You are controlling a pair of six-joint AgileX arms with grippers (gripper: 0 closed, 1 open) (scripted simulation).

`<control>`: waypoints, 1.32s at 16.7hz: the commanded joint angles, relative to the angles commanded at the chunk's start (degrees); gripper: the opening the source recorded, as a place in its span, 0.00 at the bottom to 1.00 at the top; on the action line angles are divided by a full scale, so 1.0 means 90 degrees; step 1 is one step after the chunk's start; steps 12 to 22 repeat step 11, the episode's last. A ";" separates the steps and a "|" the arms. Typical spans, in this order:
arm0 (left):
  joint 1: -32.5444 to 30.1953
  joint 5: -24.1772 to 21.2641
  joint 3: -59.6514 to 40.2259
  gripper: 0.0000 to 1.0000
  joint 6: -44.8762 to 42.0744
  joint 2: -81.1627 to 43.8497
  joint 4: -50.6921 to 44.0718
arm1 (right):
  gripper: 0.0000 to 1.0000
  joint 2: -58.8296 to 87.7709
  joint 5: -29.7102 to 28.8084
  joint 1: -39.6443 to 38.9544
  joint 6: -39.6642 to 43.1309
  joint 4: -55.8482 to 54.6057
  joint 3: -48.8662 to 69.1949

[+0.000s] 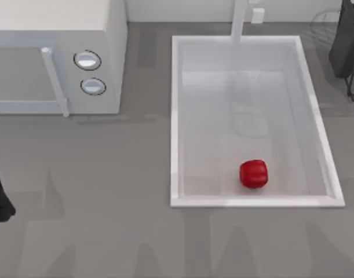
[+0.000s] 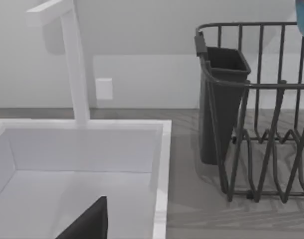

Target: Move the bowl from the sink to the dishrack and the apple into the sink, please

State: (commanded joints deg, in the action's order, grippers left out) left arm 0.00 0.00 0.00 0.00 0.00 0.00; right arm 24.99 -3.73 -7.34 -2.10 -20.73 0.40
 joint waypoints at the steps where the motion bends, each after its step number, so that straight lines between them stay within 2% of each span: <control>1: 0.0000 0.0000 0.0000 1.00 0.0000 0.0000 0.0000 | 1.00 -0.0527 0.0101 0.0149 0.0035 0.0411 -0.0063; 5: 0.0000 0.0000 0.0000 1.00 0.0000 0.0000 0.0000 | 1.00 -0.2088 0.0355 0.0611 0.0165 0.1712 -0.0137; 8: 0.0000 0.0000 0.0000 1.00 0.0000 0.0000 0.0000 | 1.00 -0.2681 0.0410 0.0788 0.0223 0.2221 -0.0068; 22: 0.0000 0.0000 0.0000 1.00 0.0000 0.0000 0.0000 | 1.00 -0.2777 0.0415 0.0816 0.0234 0.2303 -0.0045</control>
